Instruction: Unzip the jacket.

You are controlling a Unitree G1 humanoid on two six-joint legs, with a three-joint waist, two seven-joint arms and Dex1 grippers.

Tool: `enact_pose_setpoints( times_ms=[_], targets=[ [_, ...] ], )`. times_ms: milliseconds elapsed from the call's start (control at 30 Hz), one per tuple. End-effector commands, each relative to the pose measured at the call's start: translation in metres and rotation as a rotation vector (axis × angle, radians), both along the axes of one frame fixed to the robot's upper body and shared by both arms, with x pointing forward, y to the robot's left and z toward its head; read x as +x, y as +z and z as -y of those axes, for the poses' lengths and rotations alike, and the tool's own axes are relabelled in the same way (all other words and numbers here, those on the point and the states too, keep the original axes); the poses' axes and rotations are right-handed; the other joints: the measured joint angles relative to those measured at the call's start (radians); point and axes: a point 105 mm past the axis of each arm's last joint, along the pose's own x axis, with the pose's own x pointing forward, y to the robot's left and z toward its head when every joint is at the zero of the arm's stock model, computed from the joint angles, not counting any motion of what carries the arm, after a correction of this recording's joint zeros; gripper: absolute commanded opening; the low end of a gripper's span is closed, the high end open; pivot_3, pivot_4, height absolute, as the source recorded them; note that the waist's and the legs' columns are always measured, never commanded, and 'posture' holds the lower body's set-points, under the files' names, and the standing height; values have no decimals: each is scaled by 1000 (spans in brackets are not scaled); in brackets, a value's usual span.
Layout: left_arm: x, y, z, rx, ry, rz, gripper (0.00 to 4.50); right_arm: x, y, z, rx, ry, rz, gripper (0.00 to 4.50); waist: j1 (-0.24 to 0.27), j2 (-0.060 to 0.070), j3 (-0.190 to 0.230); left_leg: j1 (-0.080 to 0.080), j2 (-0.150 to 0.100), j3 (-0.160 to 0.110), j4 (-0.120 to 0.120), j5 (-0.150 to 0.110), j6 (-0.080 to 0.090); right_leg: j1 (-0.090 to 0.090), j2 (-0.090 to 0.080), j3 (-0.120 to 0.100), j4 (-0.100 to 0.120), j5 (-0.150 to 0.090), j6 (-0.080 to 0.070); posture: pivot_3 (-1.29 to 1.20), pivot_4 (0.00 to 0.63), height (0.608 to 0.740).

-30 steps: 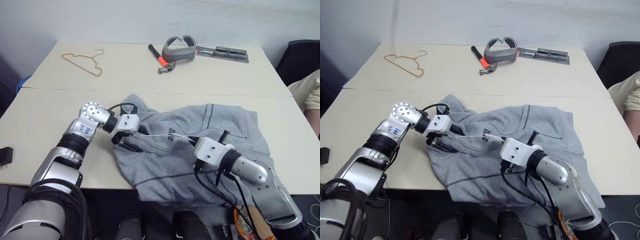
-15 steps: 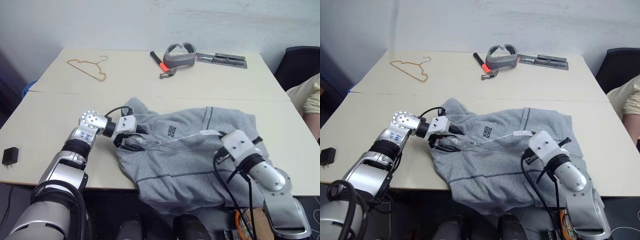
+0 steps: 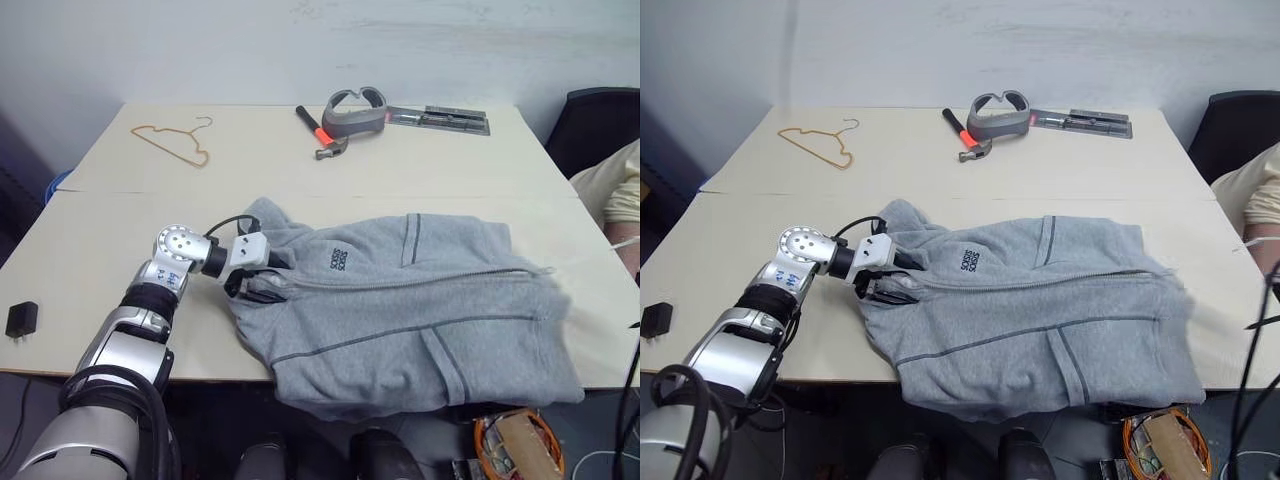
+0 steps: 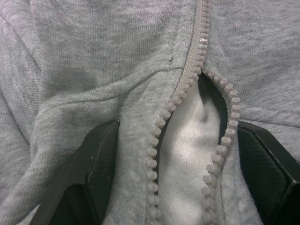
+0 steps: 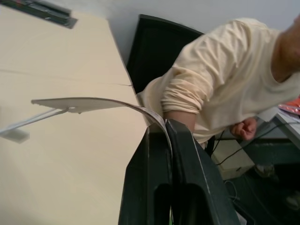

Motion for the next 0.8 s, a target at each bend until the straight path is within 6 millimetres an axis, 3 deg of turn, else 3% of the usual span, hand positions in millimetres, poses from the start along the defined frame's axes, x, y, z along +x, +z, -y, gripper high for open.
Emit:
enact_pose_setpoints(
  times_ms=[33, 200, 333, 400, 467, 600, 667, 800],
  targets=[
    [-5, -26, -24, 98, 89, -62, 3590, -12, 40, 37, -13, -102, 133, 63, -5, 2, 0, 0, 0, 0, 0, 0, 0, 0, 0, 0, 0, 0, 0, 0, 150, 740],
    [-5, -26, -29, 96, 113, -51, 3590, -9, 81, 55, -22, -104, 227, 63, -14, 6, 2, 0, 0, 0, -2, 1, -1, -1, 0, 1, -1, 0, 0, 0, 150, 740],
    [-5, -24, -29, 86, 114, -43, 3590, -1, 84, 53, -44, -51, 202, 63, -13, 6, 1, 0, 0, 0, -3, 1, -1, 0, 0, 0, -2, 0, 0, 0, 150, 740],
    [-5, -19, -26, 52, 112, -41, 3590, 18, 61, 30, -84, 97, 66, 63, -15, 6, 1, -1, 0, 0, -3, 1, -1, -1, 0, 0, -3, 0, 0, 0, 150, 740],
    [-5, -7, -17, -38, 116, -74, 3590, 37, 33, -6, -96, 297, -62, 63, -17, 6, 1, -1, 1, 0, -3, 1, -1, -1, 0, 0, -4, 0, 0, 0, 150, 740],
    [-13, 20, -4, -170, 94, -148, 3590, 52, 1, -64, -116, 560, -207, 63, -23, 6, 3, -2, 1, 0, -3, 1, -2, -2, 1, 0, -3, 0, 0, 0, 150, 740],
    [-23, 35, -4, -212, 73, -187, 3590, 53, -7, -82, -102, 657, -270, 440, -21, 7, 10, -4, 1, -1, -3, 1, -2, -3, 1, 0, -3, 0, 1, 0, 150, 740],
    [-48, 64, -21, -231, 60, -234, 4399, 39, -5, -98, -139, 828, -404, 1623, -16, 3, 18, -9, 2, -1, -3, 4, -8, -7, 1, 0, -4, 0, 1, 0, 150, 740]
  ],
)
